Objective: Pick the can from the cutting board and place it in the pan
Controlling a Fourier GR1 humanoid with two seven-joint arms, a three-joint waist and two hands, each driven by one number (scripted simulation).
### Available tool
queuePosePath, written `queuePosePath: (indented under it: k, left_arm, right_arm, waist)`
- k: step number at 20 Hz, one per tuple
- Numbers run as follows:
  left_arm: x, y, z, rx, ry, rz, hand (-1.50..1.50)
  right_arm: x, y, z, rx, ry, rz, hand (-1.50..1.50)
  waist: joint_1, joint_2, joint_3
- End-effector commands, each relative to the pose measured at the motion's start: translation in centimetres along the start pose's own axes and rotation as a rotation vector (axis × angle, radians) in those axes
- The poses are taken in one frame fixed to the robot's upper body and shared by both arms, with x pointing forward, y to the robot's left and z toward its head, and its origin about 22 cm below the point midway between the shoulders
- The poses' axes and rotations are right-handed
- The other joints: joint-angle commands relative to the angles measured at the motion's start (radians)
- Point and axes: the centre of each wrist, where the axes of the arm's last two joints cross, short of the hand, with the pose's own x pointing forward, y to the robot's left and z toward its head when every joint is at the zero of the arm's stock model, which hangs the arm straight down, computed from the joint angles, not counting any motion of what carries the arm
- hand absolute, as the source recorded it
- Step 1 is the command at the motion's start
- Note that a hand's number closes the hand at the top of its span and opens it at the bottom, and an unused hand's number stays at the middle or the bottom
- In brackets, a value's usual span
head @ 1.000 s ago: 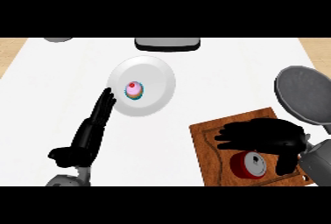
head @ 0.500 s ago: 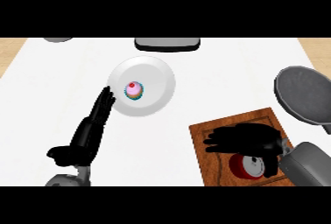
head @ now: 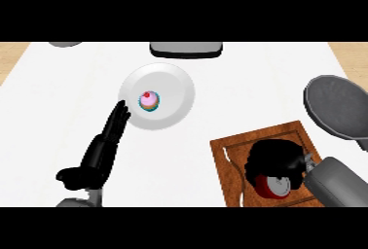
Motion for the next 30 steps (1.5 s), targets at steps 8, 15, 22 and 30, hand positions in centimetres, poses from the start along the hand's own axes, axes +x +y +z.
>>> queuePosePath:
  k: [8, 15, 22, 30]
  left_arm:
    - [-0.1, 1.9, -1.0, 0.018, -0.006, 0.010, 0.00]
    - [-0.3, 2.6, 0.7, 0.106, 0.033, -0.014, 0.00]
    - [-0.1, 2.9, 1.6, 0.064, 0.025, -0.009, 0.00]
    - [0.1, 0.7, 1.2, 0.023, 0.015, 0.003, 0.00]
  right_arm:
    - [-0.3, -1.1, -1.1, -0.220, -0.046, -0.002, 1.50]
    - [-2.6, 3.7, 3.7, -0.528, 0.808, -0.377, 1.50]
    - [0.2, -3.4, 1.9, -1.011, 1.164, -0.286, 1.50]
    - [6.2, -7.9, 1.6, -1.290, 1.332, -0.404, 1.50]
  waist:
    - [-0.006, 0.010, 0.012]
    - [-0.114, -0.011, 0.008]
    - [-0.065, -0.017, 0.008]
    - [-0.020, 0.004, 0.011]
